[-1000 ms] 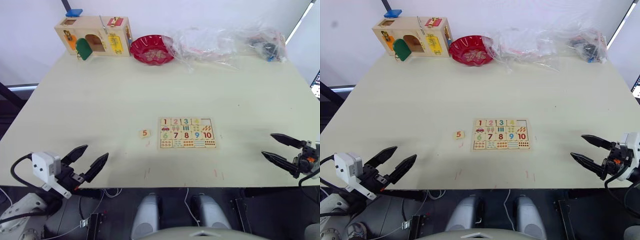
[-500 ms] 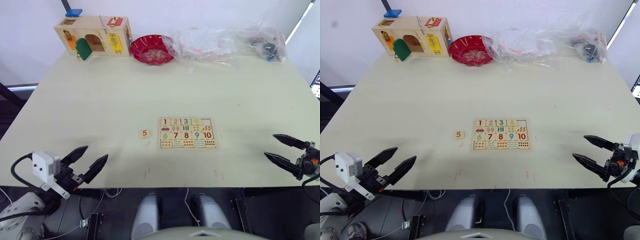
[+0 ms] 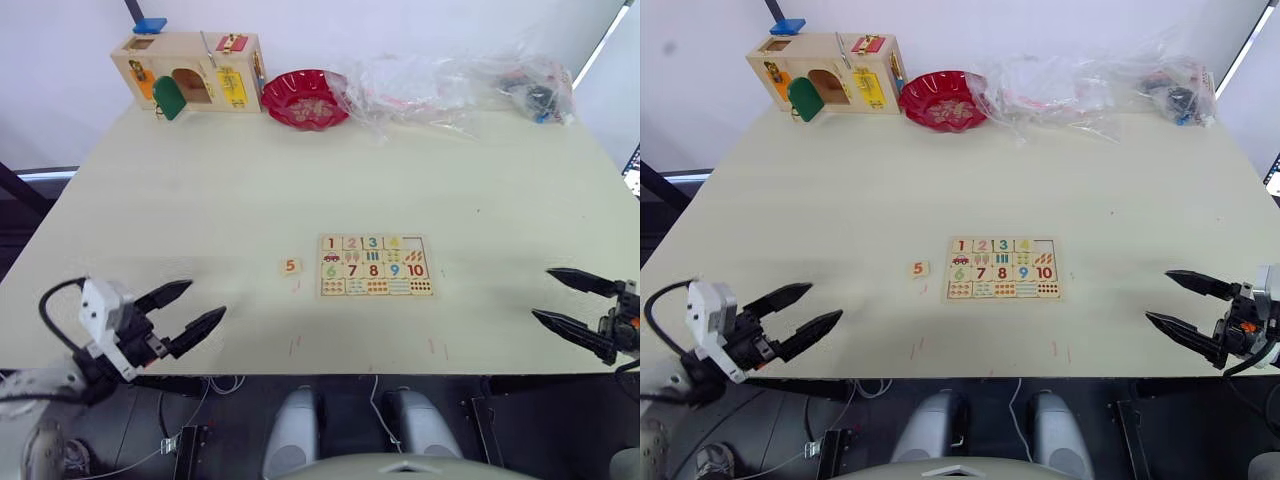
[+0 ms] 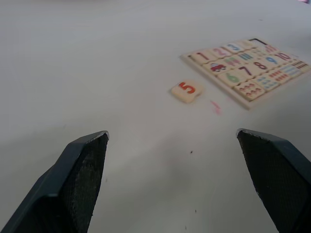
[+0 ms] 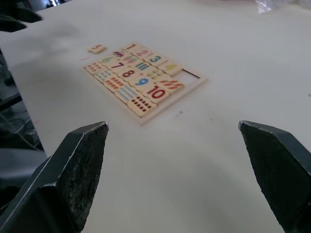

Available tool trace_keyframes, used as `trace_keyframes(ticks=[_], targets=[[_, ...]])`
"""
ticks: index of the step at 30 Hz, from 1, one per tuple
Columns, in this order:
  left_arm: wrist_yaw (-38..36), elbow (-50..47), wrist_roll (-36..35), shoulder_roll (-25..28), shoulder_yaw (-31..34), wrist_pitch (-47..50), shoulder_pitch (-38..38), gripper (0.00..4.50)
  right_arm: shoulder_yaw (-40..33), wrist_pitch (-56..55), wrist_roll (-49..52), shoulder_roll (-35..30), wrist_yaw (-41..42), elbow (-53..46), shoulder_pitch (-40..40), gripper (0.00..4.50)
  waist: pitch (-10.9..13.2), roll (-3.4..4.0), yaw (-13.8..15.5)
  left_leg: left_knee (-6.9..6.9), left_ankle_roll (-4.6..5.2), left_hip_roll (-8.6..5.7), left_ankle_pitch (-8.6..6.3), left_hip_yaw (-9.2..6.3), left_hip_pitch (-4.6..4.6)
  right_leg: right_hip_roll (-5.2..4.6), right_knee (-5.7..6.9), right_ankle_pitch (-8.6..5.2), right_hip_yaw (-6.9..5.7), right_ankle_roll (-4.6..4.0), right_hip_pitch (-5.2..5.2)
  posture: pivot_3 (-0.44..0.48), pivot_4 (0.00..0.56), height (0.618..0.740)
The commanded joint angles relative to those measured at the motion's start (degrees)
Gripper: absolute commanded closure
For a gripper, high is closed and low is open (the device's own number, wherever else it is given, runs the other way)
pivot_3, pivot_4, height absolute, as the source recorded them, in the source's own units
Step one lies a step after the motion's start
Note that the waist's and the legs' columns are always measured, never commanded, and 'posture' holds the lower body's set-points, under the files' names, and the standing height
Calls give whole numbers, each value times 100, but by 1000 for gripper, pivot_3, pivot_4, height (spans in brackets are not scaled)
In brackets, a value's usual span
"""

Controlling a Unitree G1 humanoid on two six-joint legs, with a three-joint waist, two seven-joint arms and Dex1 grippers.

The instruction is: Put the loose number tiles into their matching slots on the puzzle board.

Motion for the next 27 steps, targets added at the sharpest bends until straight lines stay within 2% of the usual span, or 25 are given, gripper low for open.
trace_keyframes(ticks=[1,6,12,17,23,25,27], targets=[[-669,577,100,575,-422,6,-674,39,-157,209,287,-144,63,-498,5,0,3,2,23,0,0,-2,0,-2,-3,2,1,3,-3,-5,-1,0,150,740],[-1705,1674,578,1131,-1578,-197,-2194,39,-194,325,442,-196,71,-987,-18,0,5,5,39,1,1,-3,1,2,-4,6,1,8,-4,-10,-1,0,150,740],[-2424,2954,1442,1116,-2645,-846,-3616,39,-285,403,566,-177,-4,-1367,43,0,5,3,68,0,1,-8,1,10,-7,16,0,9,-6,-12,-2,0,150,740],[-2545,3632,2080,861,-3281,-1246,-4386,39,-344,380,601,-47,-127,-1612,192,0,6,2,107,1,2,-16,1,23,-10,19,1,9,-9,-12,0,0,150,740],[-2424,3993,2451,366,-3689,-1145,-5057,39,-334,275,526,177,-296,-1777,325,0,6,-2,124,12,3,-27,2,12,-13,19,5,9,-17,-7,10,0,150,740],[-2422,3937,2498,297,-3753,-1037,-5103,509,-330,244,502,214,-316,-1796,348,0,6,-2,102,13,3,-29,2,13,-13,17,5,9,-14,-6,10,0,150,740],[-2277,3938,2612,235,-3799,-998,-5145,555,-311,213,489,233,-347,-1814,369,0,6,-2,77,11,3,-31,2,12,-11,17,6,11,-12,-8,10,0,150,740]])
